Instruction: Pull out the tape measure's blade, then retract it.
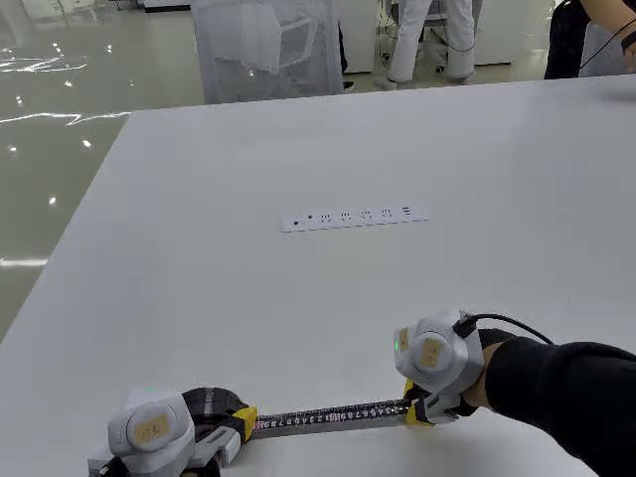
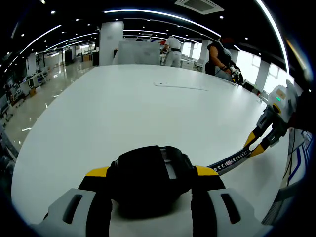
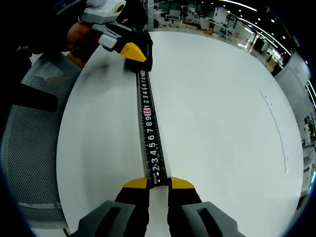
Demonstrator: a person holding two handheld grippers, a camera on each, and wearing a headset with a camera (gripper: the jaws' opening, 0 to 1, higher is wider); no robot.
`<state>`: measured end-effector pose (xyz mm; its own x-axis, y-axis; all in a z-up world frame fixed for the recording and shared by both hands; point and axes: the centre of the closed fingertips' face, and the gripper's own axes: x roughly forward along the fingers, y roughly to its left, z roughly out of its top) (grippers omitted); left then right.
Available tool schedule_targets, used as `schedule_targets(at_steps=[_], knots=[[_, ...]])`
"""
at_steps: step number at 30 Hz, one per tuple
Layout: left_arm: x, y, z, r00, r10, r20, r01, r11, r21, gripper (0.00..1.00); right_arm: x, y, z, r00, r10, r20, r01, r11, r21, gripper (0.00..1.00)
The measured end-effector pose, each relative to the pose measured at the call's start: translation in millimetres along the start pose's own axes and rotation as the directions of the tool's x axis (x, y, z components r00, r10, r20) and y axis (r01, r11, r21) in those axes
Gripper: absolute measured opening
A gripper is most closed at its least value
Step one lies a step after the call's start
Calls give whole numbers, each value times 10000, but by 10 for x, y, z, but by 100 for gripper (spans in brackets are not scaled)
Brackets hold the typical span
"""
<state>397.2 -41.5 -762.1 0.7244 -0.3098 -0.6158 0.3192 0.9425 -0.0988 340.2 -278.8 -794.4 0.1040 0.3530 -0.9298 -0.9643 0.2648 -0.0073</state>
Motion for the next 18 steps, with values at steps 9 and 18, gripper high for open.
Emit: schedule_targets(at_steps=[9, 18], knots=[[0, -3, 0, 10000, -2, 6, 2, 10000, -8, 61, 6, 3, 21, 10000, 15, 12, -16, 10000, 26, 10], [1, -1, -4, 10000, -7, -1, 7, 10000, -6, 61, 18, 2, 39, 10000, 43, 23, -43, 10000, 23, 10]])
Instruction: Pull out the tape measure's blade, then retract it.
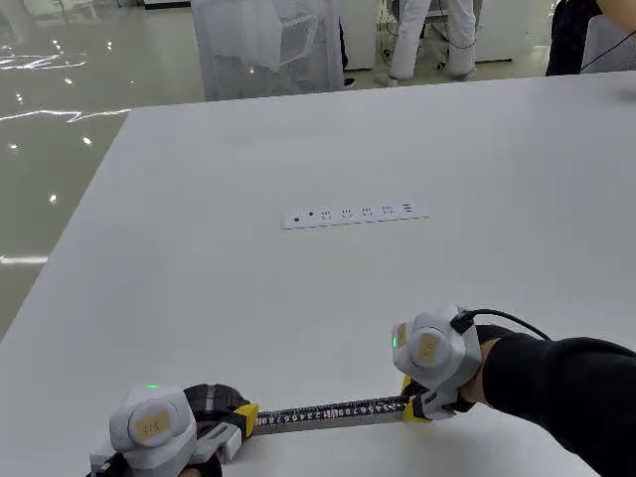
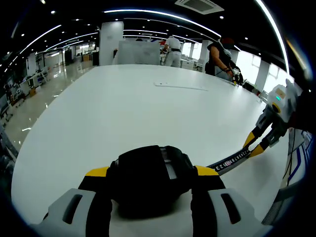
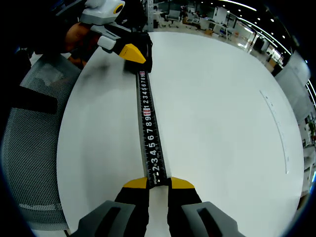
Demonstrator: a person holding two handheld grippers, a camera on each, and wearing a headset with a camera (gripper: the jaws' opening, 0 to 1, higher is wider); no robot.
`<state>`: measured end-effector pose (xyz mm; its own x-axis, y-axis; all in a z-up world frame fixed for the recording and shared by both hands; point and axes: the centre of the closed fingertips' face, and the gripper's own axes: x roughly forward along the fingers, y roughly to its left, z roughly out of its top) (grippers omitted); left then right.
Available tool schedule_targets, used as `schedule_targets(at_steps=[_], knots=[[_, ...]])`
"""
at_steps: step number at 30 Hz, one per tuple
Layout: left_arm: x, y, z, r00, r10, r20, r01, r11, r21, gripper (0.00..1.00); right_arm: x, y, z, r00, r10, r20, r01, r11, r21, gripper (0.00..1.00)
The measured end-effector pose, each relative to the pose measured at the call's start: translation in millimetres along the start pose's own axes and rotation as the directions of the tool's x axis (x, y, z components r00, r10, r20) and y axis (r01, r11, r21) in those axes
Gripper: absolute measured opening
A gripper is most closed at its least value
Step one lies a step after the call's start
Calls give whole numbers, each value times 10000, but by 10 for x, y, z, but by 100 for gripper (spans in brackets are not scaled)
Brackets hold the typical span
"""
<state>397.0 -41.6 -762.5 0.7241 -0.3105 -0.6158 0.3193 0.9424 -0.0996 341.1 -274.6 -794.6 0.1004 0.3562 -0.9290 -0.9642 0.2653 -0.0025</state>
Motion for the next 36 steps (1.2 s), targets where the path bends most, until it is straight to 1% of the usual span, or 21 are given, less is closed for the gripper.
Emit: schedule_targets(at_steps=[12, 20, 36], knots=[[3, 1, -9, 10000, -3, 4, 3, 10000, -3, 61, 17, 5, 26, 10000, -10, -20, 10, 10000, -21, 10], [3, 3, -9, 10000, -6, -3, 6, 10000, -5, 61, 31, -5, 44, 10000, -21, 9, 20, 9999, 99, 10], [0, -3, -9, 10000, -5, -8, 5, 10000, -4, 61, 39, 6, 83, 10000, -16, 11, 15, 10000, 46, 10]])
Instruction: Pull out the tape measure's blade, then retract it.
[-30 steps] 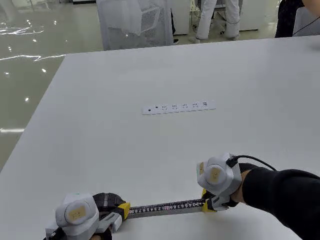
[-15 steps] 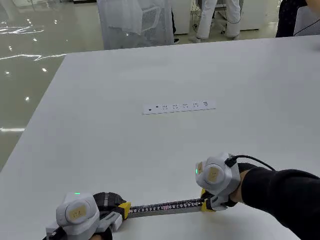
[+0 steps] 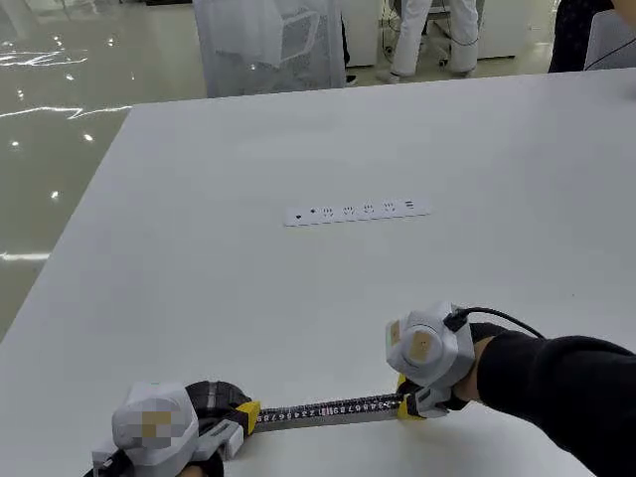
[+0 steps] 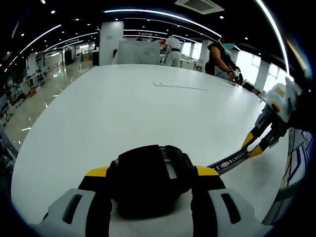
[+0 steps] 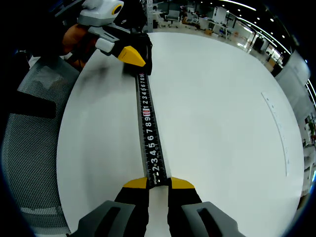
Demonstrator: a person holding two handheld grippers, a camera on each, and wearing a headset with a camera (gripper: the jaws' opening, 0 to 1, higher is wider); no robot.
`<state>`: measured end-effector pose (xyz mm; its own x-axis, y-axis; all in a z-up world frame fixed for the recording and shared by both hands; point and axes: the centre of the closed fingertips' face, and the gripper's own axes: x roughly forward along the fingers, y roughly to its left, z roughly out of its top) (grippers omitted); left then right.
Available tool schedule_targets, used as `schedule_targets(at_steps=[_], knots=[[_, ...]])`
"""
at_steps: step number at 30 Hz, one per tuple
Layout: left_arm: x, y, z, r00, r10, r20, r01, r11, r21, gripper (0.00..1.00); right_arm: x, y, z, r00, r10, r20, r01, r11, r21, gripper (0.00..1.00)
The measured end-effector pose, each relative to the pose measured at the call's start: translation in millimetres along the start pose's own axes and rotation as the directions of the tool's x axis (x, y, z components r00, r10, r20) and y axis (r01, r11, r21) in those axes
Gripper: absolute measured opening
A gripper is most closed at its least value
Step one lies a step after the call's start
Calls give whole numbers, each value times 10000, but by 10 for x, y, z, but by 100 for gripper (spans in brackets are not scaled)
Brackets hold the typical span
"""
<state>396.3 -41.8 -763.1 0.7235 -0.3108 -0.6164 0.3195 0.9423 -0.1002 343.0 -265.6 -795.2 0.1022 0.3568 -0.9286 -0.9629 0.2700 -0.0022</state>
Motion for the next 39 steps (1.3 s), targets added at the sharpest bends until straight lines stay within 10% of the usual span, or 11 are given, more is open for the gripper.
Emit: schedule_targets(at_steps=[39], knots=[[8, 7, 0, 10000, -13, -60, 13, 10000, -4, 61, 38, 1, 111, 10000, -8, 40, 8, 10000, 9, 10]])
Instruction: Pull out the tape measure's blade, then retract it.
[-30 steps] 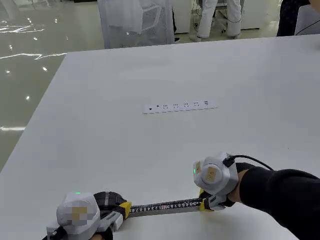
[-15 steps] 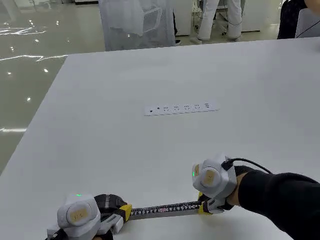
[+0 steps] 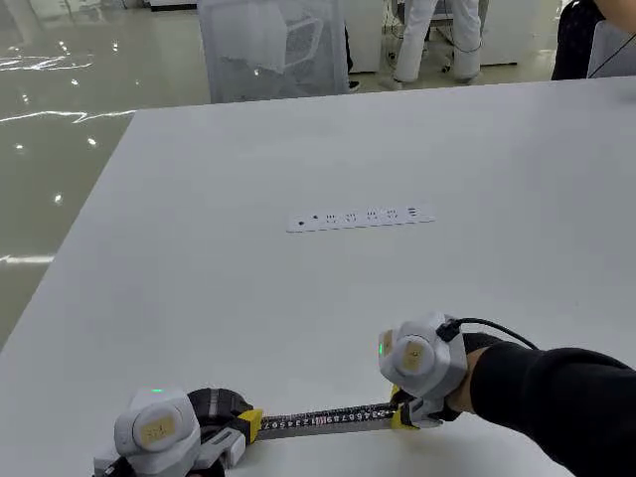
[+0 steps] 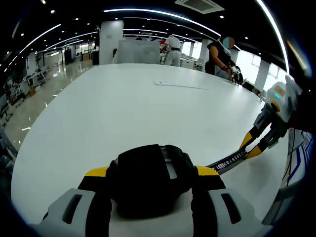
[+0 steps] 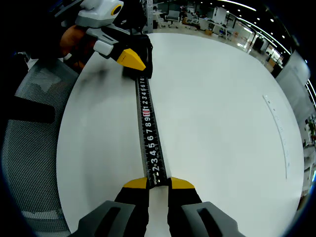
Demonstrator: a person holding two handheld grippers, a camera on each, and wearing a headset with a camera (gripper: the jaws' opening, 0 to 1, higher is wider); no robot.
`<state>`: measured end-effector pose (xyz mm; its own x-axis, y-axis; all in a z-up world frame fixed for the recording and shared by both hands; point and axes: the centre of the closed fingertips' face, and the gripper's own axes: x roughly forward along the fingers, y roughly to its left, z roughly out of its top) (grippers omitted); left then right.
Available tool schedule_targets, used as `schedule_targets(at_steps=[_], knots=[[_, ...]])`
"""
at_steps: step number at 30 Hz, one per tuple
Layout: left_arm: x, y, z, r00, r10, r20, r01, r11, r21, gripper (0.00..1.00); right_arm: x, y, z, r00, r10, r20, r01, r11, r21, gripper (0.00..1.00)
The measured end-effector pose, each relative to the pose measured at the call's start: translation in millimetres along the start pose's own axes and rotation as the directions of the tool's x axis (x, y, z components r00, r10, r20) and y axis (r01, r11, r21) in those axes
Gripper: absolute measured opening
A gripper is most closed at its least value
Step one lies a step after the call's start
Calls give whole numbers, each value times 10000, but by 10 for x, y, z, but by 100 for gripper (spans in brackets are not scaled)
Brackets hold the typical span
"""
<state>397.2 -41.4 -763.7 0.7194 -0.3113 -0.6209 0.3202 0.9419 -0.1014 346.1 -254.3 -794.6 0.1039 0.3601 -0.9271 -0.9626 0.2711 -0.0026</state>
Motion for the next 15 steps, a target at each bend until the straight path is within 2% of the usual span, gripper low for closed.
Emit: schedule_targets(at_steps=[15], knots=[[6, 2, -5, 10000, -4, -8, 4, 10000, -27, 61, 19, 14, 40, 10000, -15, 59, 15, 10000, 22, 10]])
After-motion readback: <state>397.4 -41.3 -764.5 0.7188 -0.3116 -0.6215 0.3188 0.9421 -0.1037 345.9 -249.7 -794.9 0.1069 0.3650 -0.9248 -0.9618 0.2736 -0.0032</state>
